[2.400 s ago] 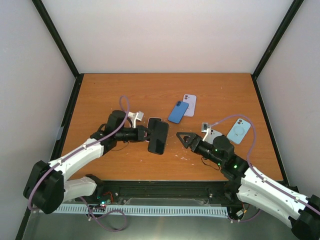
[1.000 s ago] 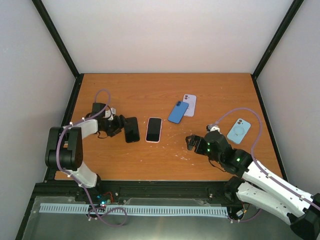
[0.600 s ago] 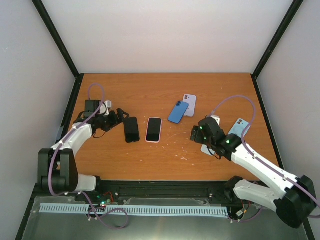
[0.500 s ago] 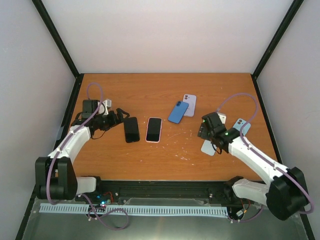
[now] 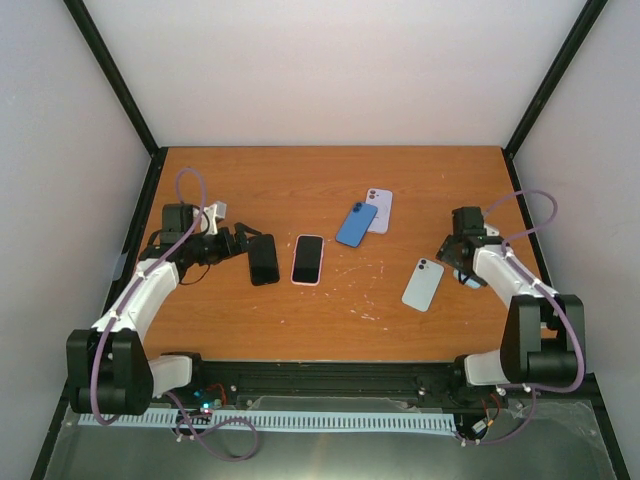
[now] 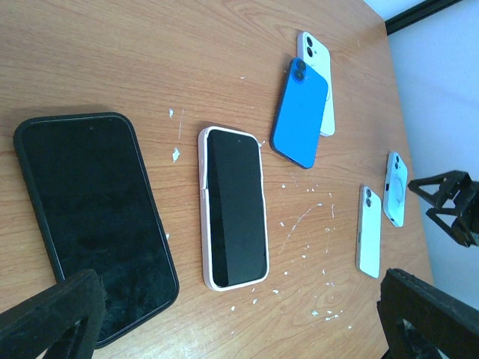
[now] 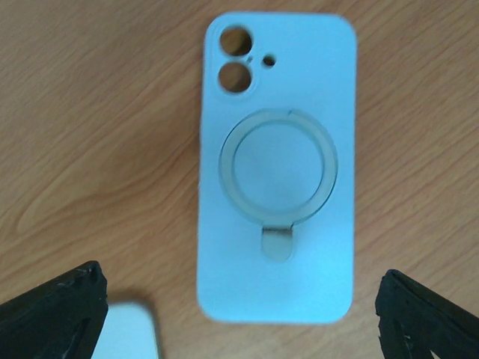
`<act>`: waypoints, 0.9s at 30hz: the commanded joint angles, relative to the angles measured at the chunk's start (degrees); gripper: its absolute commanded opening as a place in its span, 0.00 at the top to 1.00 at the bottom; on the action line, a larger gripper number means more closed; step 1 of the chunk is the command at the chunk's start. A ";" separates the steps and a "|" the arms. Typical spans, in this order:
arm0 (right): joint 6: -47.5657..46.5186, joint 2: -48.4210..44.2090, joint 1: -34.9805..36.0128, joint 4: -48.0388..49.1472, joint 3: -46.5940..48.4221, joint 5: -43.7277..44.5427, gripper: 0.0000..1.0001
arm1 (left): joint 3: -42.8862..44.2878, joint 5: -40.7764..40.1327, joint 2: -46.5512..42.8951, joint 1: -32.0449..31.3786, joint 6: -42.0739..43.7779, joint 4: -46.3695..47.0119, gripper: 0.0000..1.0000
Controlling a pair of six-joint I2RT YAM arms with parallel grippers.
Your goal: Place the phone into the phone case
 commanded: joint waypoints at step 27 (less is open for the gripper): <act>-4.73 17.33 -8.90 5.29 3.75 -4.19 0.20 | 0.29 2.24 -2.79 0.12 2.75 -0.83 0.01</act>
